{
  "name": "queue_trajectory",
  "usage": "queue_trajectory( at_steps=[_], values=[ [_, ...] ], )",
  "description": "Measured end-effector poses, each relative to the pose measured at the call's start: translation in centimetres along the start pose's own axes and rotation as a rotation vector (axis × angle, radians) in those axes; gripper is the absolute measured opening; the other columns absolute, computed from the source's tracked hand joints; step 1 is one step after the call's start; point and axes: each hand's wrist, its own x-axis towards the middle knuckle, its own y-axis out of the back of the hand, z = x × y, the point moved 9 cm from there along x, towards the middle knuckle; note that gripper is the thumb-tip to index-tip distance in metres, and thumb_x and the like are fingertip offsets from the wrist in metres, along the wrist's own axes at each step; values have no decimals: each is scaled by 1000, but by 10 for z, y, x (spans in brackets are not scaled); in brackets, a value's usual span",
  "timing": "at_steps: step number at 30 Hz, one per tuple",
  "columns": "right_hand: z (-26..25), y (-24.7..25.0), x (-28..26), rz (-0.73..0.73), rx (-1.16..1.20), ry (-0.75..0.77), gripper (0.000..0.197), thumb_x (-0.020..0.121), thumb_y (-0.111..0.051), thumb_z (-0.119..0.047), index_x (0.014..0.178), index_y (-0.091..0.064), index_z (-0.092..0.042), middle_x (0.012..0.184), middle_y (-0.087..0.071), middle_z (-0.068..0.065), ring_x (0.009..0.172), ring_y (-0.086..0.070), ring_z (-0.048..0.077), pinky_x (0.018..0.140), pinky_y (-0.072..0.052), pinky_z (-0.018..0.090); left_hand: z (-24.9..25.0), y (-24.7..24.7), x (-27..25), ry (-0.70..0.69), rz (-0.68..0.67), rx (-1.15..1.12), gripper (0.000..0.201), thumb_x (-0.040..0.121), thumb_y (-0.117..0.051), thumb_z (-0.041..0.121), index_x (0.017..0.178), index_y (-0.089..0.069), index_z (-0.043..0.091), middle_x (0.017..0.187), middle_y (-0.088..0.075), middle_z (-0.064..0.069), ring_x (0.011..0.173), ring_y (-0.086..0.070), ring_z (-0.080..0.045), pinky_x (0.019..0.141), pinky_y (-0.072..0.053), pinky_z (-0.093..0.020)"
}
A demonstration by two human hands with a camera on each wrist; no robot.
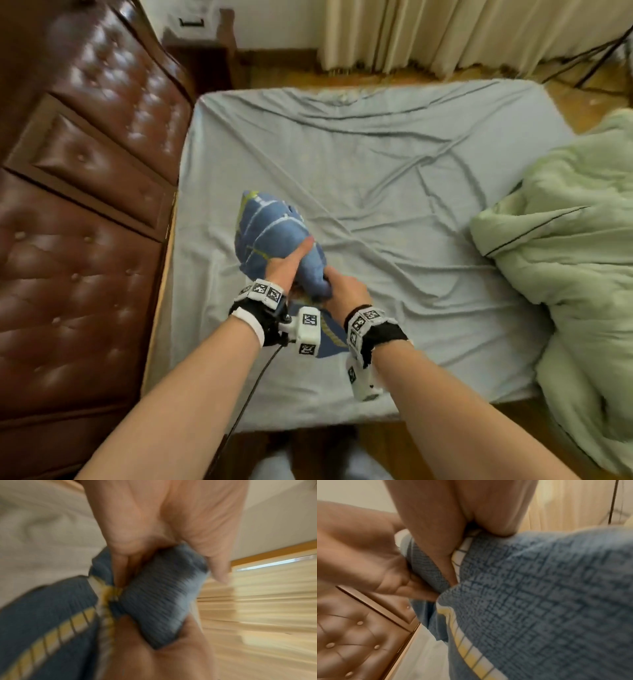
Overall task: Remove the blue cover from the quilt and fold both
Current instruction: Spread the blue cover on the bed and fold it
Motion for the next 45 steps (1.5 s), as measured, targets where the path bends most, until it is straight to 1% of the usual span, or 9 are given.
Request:
queue_trajectory(
  at_steps=[10,16,22,25,28,32,37,42,45],
  values=[
    [112,156,-194,230,333,-276,83,68,-72,-67,133,-43,-26,130,-57,-4,114,-57,18,94,-48,35,93,-206,-185,-719,-372,804,15,83,-63,22,81,-65,7,89,-70,-20,90,-65,-37,76,-50,-41],
    [254,233,-377,933,461,-682,148,37,-85,-68,151,-2,-23,155,-23,7,142,-32,28,112,-37,45,46,-353,-350,-1190,-668,1436,24,82,-67,26,97,-69,8,94,-69,-16,90,-64,-32,73,-47,-36],
    [381,225,-555,945,372,-926,160,41,-89,-63,150,24,-31,163,14,-4,151,6,23,121,-10,52,-50,-489,-466,-1321,-983,1646,22,76,-77,22,64,-59,15,62,-50,-2,67,-49,-18,59,-37,-30],
    [446,219,-628,989,470,-907,157,37,-87,-66,151,17,-36,163,-11,-4,150,-10,23,121,-7,54,-103,-556,-512,-1351,-1058,1705,29,78,-78,22,62,-54,27,61,-49,6,69,-49,-16,64,-36,-27],
    [495,233,-685,1043,461,-888,149,36,-87,-66,152,1,-36,156,-30,-6,145,-26,23,120,-15,51,-150,-620,-557,-1452,-1034,1803,17,82,-74,23,80,-62,11,71,-51,-2,73,-47,-19,64,-31,-26],
    [558,263,-736,1063,431,-837,135,32,-87,-68,146,-23,-32,157,-23,-5,144,-25,23,117,-29,47,-192,-698,-605,-1620,-990,1861,26,86,-70,23,104,-67,5,93,-64,-12,87,-58,-27,72,-37,-28],
    [610,318,-796,1209,211,-812,142,41,-85,-70,151,-5,-34,163,-4,-4,149,-10,19,121,-15,43,-240,-791,-651,-1810,-917,1971,20,90,-58,21,108,-65,14,106,-67,-9,100,-64,-29,83,-50,-34],
    [681,359,-776,679,-115,-907,125,56,-76,-73,153,-14,-26,153,-39,-1,142,-35,21,119,-19,49,-305,-879,-701,-2036,-962,2114,19,89,-57,19,106,-65,17,108,-68,-7,103,-64,-30,81,-49,-36],
    [758,372,-796,567,-67,-1114,68,73,-72,-51,131,-42,-32,118,-66,0,110,-63,27,83,-47,38,-332,-941,-720,-2118,-982,2092,22,90,-59,21,111,-63,21,110,-68,-4,102,-64,-27,78,-48,-35]
  ],
)
